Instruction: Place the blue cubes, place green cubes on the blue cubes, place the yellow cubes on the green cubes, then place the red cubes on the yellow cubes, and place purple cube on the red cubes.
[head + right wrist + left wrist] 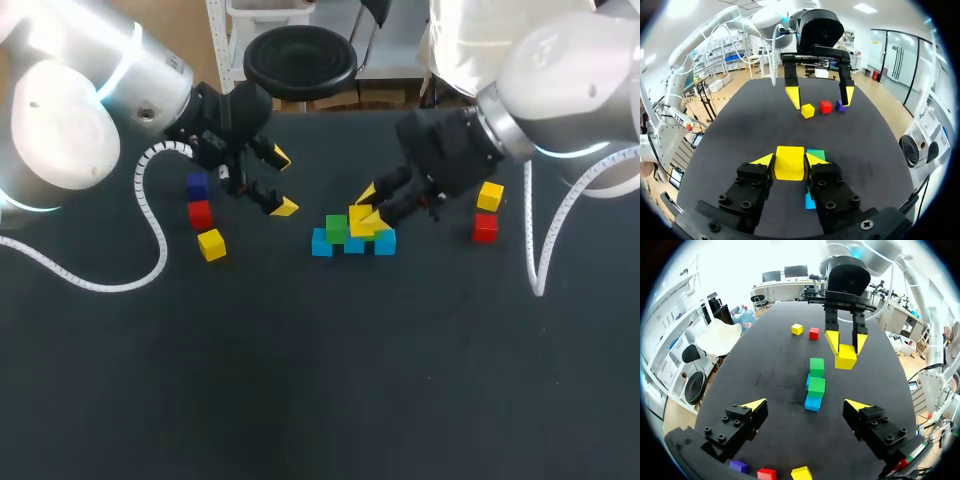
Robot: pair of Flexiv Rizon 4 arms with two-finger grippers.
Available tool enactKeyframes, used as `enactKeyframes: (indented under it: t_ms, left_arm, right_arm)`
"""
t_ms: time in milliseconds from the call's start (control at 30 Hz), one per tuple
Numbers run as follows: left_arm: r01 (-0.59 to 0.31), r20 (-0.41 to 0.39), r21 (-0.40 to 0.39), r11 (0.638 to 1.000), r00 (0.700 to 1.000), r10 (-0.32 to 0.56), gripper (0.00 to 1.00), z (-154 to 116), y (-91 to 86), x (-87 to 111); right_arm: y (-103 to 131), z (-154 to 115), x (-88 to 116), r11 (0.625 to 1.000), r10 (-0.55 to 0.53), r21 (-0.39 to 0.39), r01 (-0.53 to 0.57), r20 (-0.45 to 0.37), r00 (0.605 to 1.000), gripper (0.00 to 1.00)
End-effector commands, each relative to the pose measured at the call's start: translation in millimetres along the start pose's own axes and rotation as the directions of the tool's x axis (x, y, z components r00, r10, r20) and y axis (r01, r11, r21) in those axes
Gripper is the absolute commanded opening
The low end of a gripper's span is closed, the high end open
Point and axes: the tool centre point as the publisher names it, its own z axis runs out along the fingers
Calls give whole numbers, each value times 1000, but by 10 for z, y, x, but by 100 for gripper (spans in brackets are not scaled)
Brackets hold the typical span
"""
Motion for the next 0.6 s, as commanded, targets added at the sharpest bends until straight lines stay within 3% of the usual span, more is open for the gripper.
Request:
enactKeyframes:
  t_ms: [33, 600]
  left_arm:
    - [-3, 6, -1, 1000, 1000, 3, 100, -3, -5, 16]
    - [-3, 6, -1, 1000, 1000, 3, 100, -3, -5, 16]
  right_arm:
    - [-56, 23, 25, 1000, -7, -8, 7, 14, 1000, 0]
    - [-80, 74, 46, 1000, -8, -8, 8, 41, 999, 0]
